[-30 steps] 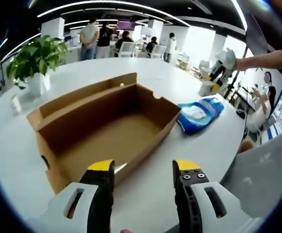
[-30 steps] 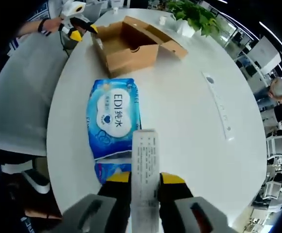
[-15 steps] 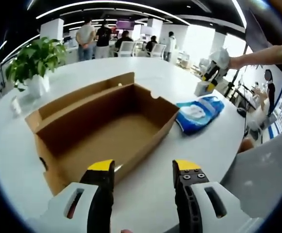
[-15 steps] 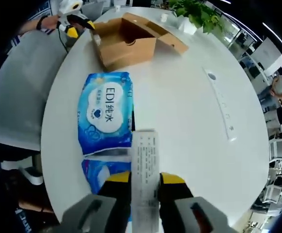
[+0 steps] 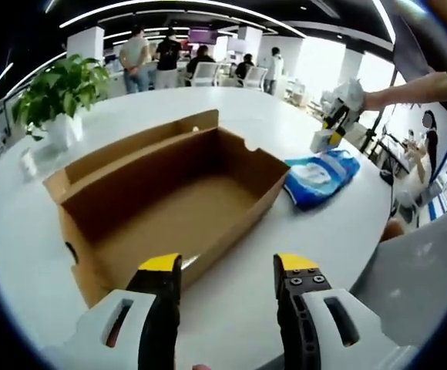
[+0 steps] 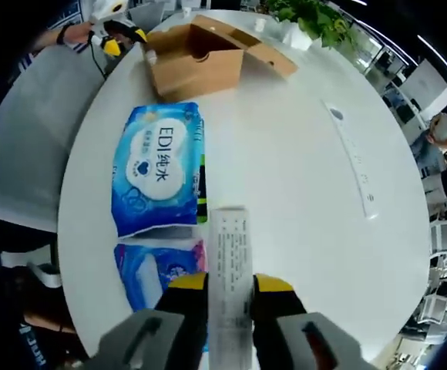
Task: Operate the shoe box by opening the lid, removing the specified soft item, and placing it in the target area until the item is outside and the box remains undamaged.
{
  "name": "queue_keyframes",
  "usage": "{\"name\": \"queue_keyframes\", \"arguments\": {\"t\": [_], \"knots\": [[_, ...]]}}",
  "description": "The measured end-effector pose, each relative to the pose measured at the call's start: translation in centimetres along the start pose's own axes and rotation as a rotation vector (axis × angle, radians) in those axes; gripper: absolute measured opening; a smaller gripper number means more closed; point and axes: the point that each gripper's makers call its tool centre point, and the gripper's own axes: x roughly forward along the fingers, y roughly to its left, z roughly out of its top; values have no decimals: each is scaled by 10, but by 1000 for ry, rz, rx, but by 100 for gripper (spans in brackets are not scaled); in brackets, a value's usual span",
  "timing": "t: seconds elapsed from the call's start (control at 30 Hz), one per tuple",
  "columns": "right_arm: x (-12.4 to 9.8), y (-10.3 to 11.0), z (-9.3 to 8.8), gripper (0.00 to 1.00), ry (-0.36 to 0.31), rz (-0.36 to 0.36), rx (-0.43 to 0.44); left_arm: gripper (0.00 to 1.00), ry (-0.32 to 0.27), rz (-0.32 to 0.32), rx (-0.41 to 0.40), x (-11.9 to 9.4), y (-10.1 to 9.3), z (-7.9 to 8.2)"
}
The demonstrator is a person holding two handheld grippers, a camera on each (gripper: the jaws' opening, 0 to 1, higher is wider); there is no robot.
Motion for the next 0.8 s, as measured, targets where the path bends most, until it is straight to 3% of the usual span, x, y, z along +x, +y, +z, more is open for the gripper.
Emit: {"name": "queue_keyframes", "arguments": {"t": [0.8], "knots": [[20, 0, -5, 17, -5, 31, -10, 49, 3, 9, -12, -3, 4, -2]]}}
